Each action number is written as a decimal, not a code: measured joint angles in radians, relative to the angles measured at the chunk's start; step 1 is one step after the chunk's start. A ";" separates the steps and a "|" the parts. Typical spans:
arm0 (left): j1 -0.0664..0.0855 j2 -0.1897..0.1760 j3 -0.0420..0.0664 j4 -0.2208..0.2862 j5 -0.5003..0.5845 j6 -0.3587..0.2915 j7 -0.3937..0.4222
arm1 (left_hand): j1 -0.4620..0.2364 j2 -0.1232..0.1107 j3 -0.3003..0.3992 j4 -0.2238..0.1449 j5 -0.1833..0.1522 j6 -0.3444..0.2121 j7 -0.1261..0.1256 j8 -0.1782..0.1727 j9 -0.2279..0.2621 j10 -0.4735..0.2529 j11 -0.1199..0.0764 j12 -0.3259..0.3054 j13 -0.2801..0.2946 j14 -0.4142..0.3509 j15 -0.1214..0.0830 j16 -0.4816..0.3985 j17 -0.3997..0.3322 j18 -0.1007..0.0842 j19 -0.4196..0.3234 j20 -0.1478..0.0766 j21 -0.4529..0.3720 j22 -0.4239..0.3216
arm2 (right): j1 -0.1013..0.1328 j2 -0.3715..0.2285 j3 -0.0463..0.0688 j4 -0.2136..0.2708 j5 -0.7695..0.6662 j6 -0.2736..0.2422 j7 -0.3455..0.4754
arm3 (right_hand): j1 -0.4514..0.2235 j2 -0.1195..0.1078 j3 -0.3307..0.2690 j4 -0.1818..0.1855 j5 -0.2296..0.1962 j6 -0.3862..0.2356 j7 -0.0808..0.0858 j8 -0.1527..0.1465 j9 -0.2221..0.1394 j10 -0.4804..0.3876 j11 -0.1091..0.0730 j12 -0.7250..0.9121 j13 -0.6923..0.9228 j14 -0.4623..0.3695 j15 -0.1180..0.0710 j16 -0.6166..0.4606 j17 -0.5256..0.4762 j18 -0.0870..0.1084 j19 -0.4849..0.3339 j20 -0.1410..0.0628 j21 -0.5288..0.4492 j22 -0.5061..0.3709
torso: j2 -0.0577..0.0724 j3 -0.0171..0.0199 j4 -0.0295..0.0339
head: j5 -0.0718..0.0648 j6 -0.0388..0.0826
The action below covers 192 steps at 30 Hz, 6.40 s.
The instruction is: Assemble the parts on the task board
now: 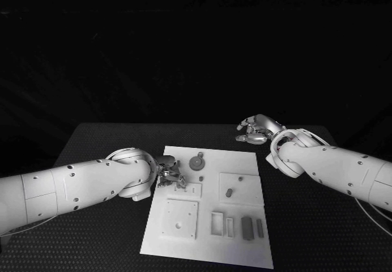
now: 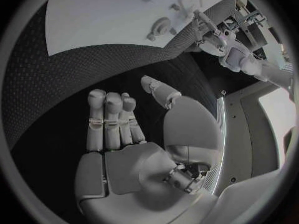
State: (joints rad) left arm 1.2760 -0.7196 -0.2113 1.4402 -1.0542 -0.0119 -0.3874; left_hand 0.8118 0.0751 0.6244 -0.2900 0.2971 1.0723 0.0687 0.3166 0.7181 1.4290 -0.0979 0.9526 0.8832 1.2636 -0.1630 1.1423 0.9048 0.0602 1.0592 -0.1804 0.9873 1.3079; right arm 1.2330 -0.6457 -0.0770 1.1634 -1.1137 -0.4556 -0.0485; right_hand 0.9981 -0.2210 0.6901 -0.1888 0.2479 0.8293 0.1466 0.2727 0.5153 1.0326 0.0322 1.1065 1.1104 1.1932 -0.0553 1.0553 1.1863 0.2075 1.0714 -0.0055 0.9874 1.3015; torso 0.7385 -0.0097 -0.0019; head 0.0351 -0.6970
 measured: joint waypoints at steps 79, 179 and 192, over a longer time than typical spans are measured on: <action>-0.020 0.019 -0.011 -0.018 -0.032 -0.042 0.025 | -0.036 0.015 0.014 -0.002 0.020 0.001 -0.001 -0.014 0.033 -0.003 -0.003 0.000 -0.035 0.003 -0.003 0.019 -0.041 -0.007 -0.021 0.007 0.011 -0.001 | 0.000 0.009 0.000 0.012 0.003 0.036 -0.002 | 0.000 0.000 -0.006 0.000 0.013 -0.002 0.002 0.000 -0.001 0.000 0.000 0.008 -0.009 -0.003 -0.004 0.000 -0.005 0.000 0.000 0.000 -0.004 0.005 | 0.000 0.0012 0.0012 | -0.012 0.000; -0.037 0.006 -0.011 0.006 -0.072 -0.132 0.047 | -0.120 0.025 0.123 -0.007 -0.066 0.005 -0.005 -0.015 0.061 -0.007 -0.007 0.015 -0.079 0.004 -0.007 0.047 -0.083 -0.008 -0.027 0.013 0.011 -0.001 | 0.000 0.014 0.000 0.010 0.009 0.060 -0.006 | 0.000 0.019 -0.008 -0.003 0.039 0.004 -0.004 0.000 -0.004 0.000 0.000 0.020 -0.022 -0.010 -0.003 0.004 -0.011 0.005 -0.004 0.004 -0.008 0.006 | 0.000 0.0007 0.0008 | -0.004 -0.017; -0.045 -0.003 -0.013 0.023 -0.065 -0.153 0.041 | -0.144 0.049 0.126 -0.010 -0.041 0.005 -0.005 -0.015 0.064 -0.005 -0.010 0.026 -0.082 0.006 -0.005 0.054 -0.089 -0.008 -0.027 0.013 0.019 0.000 | 0.000 0.014 0.000 0.008 0.010 0.062 -0.006 | 0.000 0.019 -0.008 -0.003 0.039 0.004 -0.004 0.000 -0.004 0.000 0.000 0.020 -0.023 -0.010 -0.003 0.004 -0.011 0.005 -0.004 0.004 -0.008 0.006 | 0.000 0.0012 0.0013 | -0.001 -0.019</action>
State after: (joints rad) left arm 1.2310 -0.7226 -0.2245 1.4637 -1.1189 -0.1650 -0.3468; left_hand 0.6678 0.1244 0.7503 -0.2999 0.2564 1.0773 0.0640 0.3018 0.7819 1.4245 -0.1077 0.9790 0.8011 1.2692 -0.1683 1.1966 0.8160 0.0525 1.0326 -0.1678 1.0067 1.3080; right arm 1.2330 -0.6317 -0.0771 1.1717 -1.1036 -0.3935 -0.0549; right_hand 0.9978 -0.2024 0.6818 -0.1917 0.2866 0.8330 0.1428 0.2727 0.5114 1.0323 0.0324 1.1267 1.0872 1.1831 -0.0586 1.0592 1.1751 0.2127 1.0678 -0.0019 0.9794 1.3077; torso 0.7382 -0.0085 -0.0006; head 0.0337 -0.7156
